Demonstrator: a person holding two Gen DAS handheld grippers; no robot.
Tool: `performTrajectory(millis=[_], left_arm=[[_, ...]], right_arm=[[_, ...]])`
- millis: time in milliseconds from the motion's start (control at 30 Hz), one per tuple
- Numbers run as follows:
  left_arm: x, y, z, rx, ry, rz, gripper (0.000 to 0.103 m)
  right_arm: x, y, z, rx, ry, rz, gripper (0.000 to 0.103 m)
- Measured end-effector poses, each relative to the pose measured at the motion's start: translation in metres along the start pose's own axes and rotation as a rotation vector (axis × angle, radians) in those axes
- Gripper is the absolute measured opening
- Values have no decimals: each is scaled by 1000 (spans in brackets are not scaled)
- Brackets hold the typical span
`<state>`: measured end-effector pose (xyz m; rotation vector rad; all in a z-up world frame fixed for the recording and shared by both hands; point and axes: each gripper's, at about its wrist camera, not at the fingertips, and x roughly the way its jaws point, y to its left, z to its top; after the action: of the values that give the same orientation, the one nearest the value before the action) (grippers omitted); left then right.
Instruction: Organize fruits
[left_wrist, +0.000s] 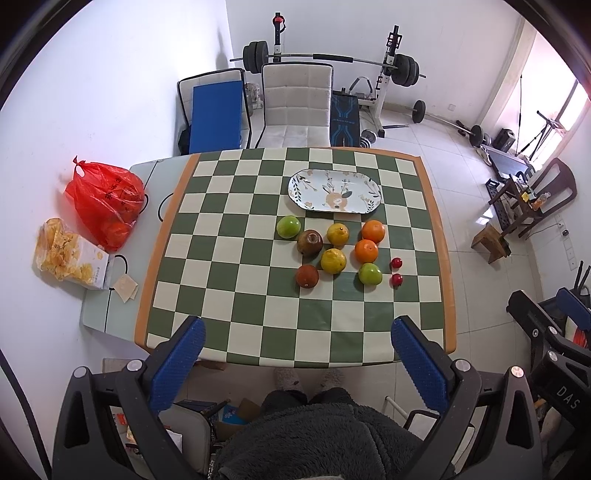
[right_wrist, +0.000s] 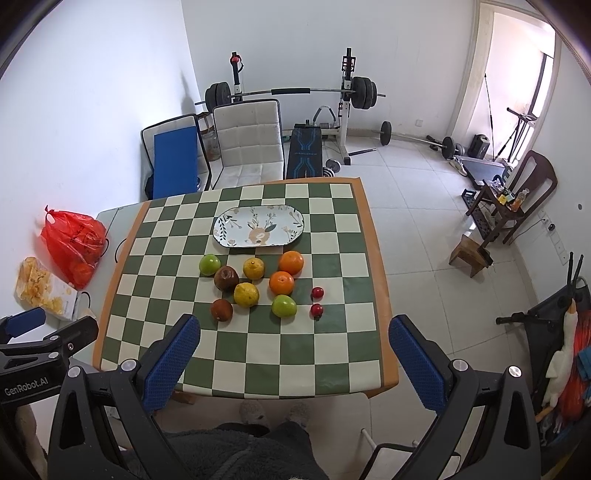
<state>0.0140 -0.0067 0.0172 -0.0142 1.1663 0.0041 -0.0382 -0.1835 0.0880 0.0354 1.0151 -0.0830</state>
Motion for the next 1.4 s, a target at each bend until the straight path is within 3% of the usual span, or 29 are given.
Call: performTrajectory(millis=[467, 600, 733, 867, 933, 1033, 1167, 1400], left_arm=[[-4, 1, 3, -8, 4, -4, 103], [-1, -1, 11, -41, -35, 13, 103], [27, 1, 26, -67, -100, 109, 103], [77, 3, 36, -64, -106, 221, 103], [111, 6, 40, -63, -62, 262, 103], [160, 20, 39, -63, 35, 266, 103], [221, 22, 40, -59, 170, 236, 92], [339, 12, 41, -38, 438, 51, 88]], right_arm=[[-5, 1, 4, 5, -5, 6, 103], [1, 0, 13, 34, -20, 21, 103], [34, -3, 21, 63, -39, 60, 103], [107, -22, 17, 104, 55, 140, 103], [148, -21, 15, 100, 124, 157, 103], [202, -15, 10, 110, 205, 181, 103], [272, -10, -5, 129, 300, 188, 100], [355, -6, -31, 195, 398, 150, 97]])
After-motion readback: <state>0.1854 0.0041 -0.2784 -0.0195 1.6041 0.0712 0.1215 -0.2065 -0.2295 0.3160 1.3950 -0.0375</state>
